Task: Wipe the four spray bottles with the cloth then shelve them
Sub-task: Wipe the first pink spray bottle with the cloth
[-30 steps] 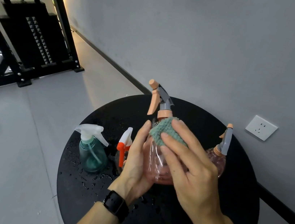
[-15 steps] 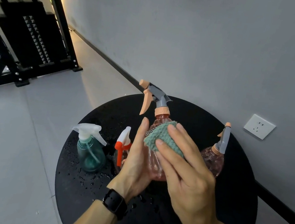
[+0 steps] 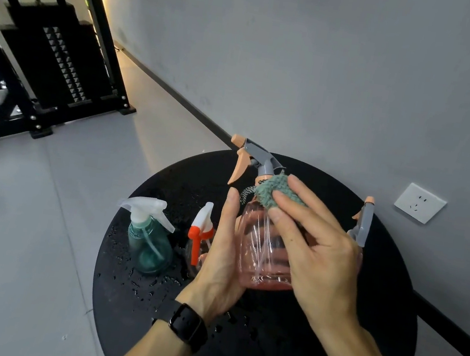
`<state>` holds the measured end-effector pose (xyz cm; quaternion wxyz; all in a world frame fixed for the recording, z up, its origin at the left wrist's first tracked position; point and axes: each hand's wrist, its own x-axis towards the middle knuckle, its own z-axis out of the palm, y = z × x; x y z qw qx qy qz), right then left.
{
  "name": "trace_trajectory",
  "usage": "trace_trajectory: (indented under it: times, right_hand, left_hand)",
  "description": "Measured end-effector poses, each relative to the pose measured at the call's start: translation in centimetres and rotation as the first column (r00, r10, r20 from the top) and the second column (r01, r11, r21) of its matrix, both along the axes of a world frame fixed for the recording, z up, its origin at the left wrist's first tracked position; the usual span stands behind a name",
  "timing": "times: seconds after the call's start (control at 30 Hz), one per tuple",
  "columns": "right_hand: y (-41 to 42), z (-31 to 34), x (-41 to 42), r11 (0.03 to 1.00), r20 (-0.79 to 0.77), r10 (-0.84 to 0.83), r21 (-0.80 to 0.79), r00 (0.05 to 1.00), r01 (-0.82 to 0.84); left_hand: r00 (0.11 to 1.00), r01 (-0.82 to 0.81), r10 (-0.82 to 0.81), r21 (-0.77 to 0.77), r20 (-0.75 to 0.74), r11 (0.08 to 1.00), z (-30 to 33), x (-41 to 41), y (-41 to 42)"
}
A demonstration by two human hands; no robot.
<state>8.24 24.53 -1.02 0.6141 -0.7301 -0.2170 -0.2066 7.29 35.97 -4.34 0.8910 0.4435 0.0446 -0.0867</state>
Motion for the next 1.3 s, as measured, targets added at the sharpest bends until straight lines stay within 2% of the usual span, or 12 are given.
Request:
trace_trajectory:
  times: [0.17, 0.3, 0.47, 0.77, 0.9, 1.07, 1.3]
  right_hand:
    - [-0.5, -0.7, -0.1, 1.0, 0.005, -0.002, -0.006, 1.0, 0.002]
    - [-0.8, -1.8, -0.9, 0.999, -0.014, 0.05, 0.006, 0.999, -0.05]
    - [-1.2, -3.0, -1.8, 0.999, 0.049, 0.052, -0.017, 0.997, -0.052]
    - [-1.6, -2.5, -1.2, 0.998, 0.141, -0.004, -0.057, 0.99, 0.013]
    - [-1.4, -2.0, -0.3, 0.995, 0.16, -0.036, -0.088, 0.987, 0.05]
    - [-1.4, -1.9, 0.6, 0.999, 0.038, -0.043, -0.018, 0.998, 0.043]
    - [-2.0, -2.1, 0.9, 0.998, -0.147, -0.053, 0.017, 0.988, 0.057]
  left_hand:
    - [0.999, -0.035, 0.036, 0.014, -0.026, 0.999, 0.2, 0.1, 0.0]
    - [0.989, -0.145, 0.142, -0.069, -0.049, 0.987, 0.2, 0.2, 0.5]
    - [0.982, -0.18, 0.176, -0.066, -0.067, 0.981, 0.5, 0.2, 1.1]
    - [0.993, -0.032, 0.028, -0.038, -0.113, 0.999, 0.3, 0.0, 0.2]
    - [0.99, -0.011, 0.009, -0.011, -0.139, 1.0, -0.2, 0.0, -0.3]
    - [0.986, 0.043, -0.036, 0.038, -0.16, 0.998, -0.3, -0.2, -0.6]
    - [0.994, 0.065, -0.063, 0.026, -0.088, 0.998, -0.6, -0.1, -1.0]
